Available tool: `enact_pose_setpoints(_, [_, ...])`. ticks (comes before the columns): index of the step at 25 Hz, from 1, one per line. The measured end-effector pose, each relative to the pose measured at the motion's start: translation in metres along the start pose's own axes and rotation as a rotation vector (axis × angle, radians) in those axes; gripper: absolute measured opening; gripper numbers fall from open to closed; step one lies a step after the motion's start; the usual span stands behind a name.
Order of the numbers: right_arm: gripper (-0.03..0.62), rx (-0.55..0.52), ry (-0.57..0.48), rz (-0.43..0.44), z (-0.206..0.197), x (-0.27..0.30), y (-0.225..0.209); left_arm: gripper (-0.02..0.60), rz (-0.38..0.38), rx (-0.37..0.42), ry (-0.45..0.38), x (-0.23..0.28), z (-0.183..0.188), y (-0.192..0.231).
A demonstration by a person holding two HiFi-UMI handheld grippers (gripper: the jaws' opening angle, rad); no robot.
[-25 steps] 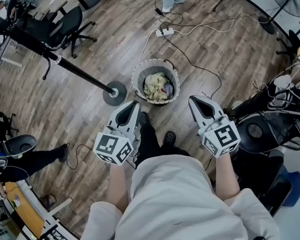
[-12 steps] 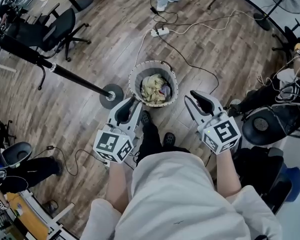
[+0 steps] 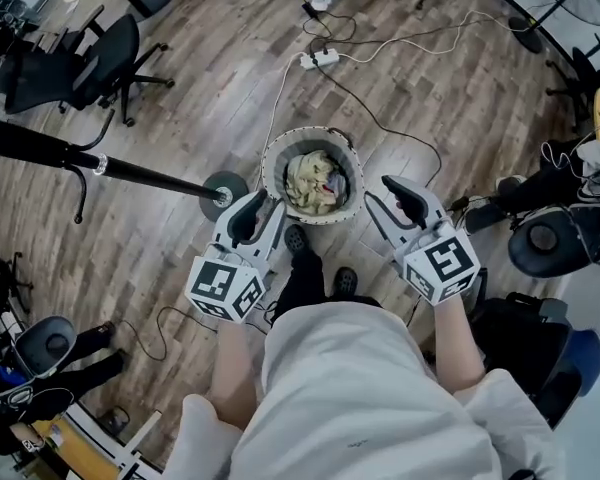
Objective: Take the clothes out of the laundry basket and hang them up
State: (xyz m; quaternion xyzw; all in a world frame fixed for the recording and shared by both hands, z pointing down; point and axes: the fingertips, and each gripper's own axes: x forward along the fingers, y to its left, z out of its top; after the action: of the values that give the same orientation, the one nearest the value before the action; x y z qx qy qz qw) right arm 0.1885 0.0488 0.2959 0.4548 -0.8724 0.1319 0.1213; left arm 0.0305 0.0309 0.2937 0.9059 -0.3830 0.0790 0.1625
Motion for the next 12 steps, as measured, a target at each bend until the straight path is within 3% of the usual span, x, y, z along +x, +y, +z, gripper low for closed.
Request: enact_pose_setpoints(12, [0.135,0.027,0.066,-0.081,0.006,0.072,-0.027,0.131,-0.100,0.008,0.079,0.053,0.007,0.066])
